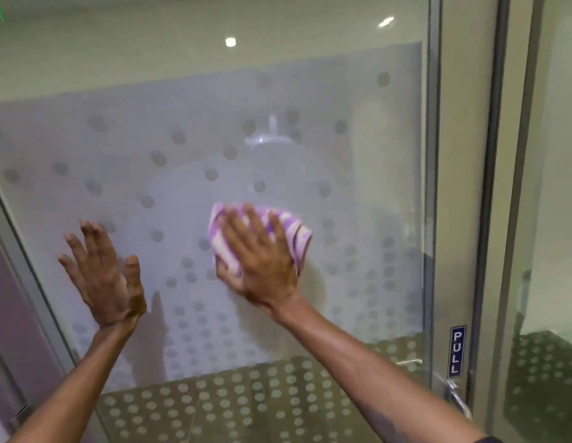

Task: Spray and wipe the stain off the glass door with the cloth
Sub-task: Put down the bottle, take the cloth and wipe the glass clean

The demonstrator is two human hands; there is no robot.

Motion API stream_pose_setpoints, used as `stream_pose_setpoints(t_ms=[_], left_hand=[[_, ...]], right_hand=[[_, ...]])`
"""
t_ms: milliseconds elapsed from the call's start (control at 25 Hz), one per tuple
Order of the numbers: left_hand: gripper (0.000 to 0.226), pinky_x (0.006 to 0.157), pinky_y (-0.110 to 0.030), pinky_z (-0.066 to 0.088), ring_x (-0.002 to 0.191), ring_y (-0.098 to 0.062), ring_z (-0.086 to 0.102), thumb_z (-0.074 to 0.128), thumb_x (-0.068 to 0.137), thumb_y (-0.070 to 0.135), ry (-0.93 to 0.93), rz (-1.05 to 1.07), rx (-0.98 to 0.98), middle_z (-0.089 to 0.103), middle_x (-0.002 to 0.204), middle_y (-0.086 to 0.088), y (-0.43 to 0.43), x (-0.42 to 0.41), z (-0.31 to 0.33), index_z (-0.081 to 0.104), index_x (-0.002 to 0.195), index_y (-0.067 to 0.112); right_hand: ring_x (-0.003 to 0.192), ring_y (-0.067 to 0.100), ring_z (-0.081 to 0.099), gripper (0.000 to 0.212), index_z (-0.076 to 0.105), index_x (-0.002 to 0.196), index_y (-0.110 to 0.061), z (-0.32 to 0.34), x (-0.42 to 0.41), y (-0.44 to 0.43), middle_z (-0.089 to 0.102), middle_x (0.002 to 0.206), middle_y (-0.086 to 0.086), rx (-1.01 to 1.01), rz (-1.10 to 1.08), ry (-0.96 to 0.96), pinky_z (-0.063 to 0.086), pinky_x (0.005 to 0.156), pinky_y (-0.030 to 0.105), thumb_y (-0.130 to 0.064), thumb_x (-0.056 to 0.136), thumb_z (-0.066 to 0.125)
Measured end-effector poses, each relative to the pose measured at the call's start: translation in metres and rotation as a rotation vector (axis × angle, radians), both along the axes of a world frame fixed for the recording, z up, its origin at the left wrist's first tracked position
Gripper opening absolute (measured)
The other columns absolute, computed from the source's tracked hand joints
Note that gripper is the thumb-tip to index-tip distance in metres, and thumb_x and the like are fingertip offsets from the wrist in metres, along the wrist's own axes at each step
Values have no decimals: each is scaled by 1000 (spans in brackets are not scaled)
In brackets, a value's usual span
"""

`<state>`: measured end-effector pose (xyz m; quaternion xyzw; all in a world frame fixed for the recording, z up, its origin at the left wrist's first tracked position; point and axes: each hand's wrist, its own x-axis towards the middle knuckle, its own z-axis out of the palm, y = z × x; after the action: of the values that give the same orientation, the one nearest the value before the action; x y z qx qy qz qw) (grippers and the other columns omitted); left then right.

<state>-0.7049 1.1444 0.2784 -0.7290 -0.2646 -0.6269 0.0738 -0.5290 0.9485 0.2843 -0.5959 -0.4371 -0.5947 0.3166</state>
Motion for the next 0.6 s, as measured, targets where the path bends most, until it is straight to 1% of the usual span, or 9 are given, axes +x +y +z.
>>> stream_pose_setpoints(t_ms=[80,120,200,280,320,400,440,520,600], left_hand=[[75,127,-49,-9,160,-31,0,14,105,55,7,-17,2,4,173,-3,-1,-1,0,6,164,9],[75,127,-49,-9,160,-30,0,14,105,55,7,-20,1,4,173,-4,-2,-2,0,6,164,10],[74,127,-54,-6,160,-32,1,14,105,54,3,-26,-10,6,173,-4,-5,-1,2,6,165,11],[73,126,-59,-3,160,-36,3,14,106,54,-10,-25,-18,7,173,-5,-7,-1,2,8,165,11],[73,126,-60,-1,159,-38,4,14,106,54,-14,-22,-16,8,173,-5,-8,-1,1,9,164,11],[74,125,-62,0,159,-40,6,14,106,54,0,-25,-14,9,172,-6,-9,-1,1,13,164,8],[76,126,-62,0,159,-40,6,13,106,55,4,-26,-19,10,172,-7,-10,-1,2,14,164,6],[79,126,-59,-1,159,-39,6,12,105,57,-5,-18,-32,11,172,-8,-12,1,2,16,163,3],[80,128,-54,-4,160,-36,4,11,105,58,-7,-15,-32,10,172,-7,-11,1,3,15,163,4]], right_hand=[[156,23,30,66,46,155,-20,-54,11,-16,39,165,0,-201,-56,-149,16,129,53,-49,96,56],[156,23,29,67,45,155,-22,-75,26,-33,38,165,-2,-229,-80,-188,16,128,53,-50,96,56],[156,24,29,71,43,156,-23,-99,65,-75,39,165,-1,-188,-150,-187,19,127,55,-49,93,61],[158,24,25,76,33,160,-23,-96,103,-119,36,165,2,-89,-225,-72,18,127,55,-51,94,59],[157,25,26,72,31,161,-22,-84,117,-135,35,166,4,-23,-239,10,21,126,56,-53,98,51],[153,27,36,65,39,156,-15,-45,132,-149,40,163,7,150,-229,174,28,123,57,-54,103,38],[151,27,38,64,43,154,-14,-18,132,-148,43,161,8,256,-218,260,30,123,56,-54,105,36],[151,26,39,64,46,153,-12,41,121,-133,45,161,6,455,-183,391,33,122,53,-52,104,41],[151,24,40,65,47,153,-11,99,99,-105,46,160,5,543,-158,425,33,122,51,-49,100,50]])
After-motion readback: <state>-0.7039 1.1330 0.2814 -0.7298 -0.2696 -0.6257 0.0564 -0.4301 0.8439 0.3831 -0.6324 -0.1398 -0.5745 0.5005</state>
